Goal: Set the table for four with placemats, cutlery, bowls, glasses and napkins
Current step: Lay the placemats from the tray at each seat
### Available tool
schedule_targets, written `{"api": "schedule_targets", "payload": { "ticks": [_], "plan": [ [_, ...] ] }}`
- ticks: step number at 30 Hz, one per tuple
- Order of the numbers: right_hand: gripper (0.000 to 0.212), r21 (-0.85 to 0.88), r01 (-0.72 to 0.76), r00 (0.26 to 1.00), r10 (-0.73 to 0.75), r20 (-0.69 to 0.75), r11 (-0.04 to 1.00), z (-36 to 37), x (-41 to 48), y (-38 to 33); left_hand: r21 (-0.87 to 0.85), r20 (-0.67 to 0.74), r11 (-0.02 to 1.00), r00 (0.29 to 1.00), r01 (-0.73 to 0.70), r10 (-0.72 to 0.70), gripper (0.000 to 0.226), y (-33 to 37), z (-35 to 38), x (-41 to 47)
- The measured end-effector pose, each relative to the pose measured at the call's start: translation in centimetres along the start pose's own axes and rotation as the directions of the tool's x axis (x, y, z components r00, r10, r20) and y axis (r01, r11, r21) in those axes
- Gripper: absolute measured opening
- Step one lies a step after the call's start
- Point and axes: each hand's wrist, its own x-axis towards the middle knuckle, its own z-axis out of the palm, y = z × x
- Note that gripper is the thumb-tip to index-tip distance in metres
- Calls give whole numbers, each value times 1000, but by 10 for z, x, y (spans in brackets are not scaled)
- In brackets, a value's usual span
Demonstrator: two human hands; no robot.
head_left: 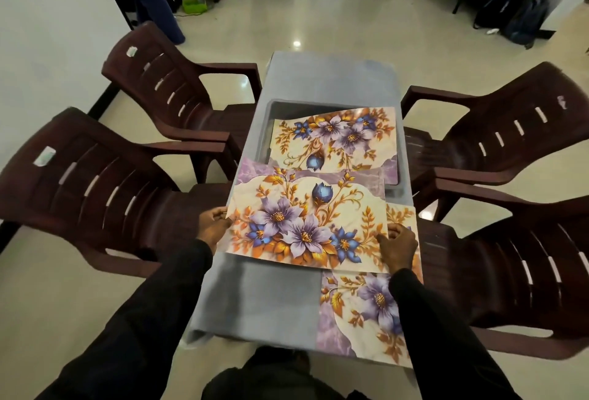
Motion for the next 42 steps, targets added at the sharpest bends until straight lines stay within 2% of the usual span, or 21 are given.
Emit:
{"api": "schedule_targets", "payload": {
  "ticks": [7,13,18,23,25,27,29,30,32,33,35,37,42],
  "plan": [
    [28,30,-40,999,39,36,999,5,-46,39,1,-50,1000,998,27,-27,34,-42,-23,-37],
    [26,-42,-71,996,73,41,997,10,-71,65,69,-53,996,997,61,-57,34,-65,-27,-42],
    [30,-168,-112,991,123,52,979,20,-85,80,137,-20,988,998,65,-63,34,-70,-28,-46],
    [34,-335,-53,995,78,63,941,27,-92,90,217,34,975,998,40,-48,33,-74,-40,-38],
    [46,-419,-11,997,42,64,908,32,-94,93,252,54,968,998,10,-24,36,-76,-47,-33],
    [52,-433,78,994,-34,108,898,38,-96,92,288,74,957,997,-19,-3,40,-76,-54,-32],
    [54,-416,238,953,-129,274,878,45,-96,87,360,107,931,994,-52,14,43,-73,-58,-33],
    [56,-423,363,896,-187,403,830,50,-95,83,374,135,925,991,-62,12,43,-72,-58,-33],
    [61,-450,617,724,-241,646,645,63,-91,78,399,197,912,980,-90,11,40,-70,-57,-35],
    [63,-460,691,660,-227,716,557,71,-89,78,426,227,896,973,-128,31,34,-67,-56,-40],
    [68,-505,744,621,-174,764,437,86,-90,81,510,287,821,951,-257,119,26,-68,-52,-45],
    [68,-563,723,654,-135,744,400,97,-97,86,586,335,726,923,-360,187,35,-76,-50,-46],
    [62,-696,536,828,-134,545,478,125,-134,92,634,455,562,844,-530,283,34,-94,-44,-52]
  ]
}}
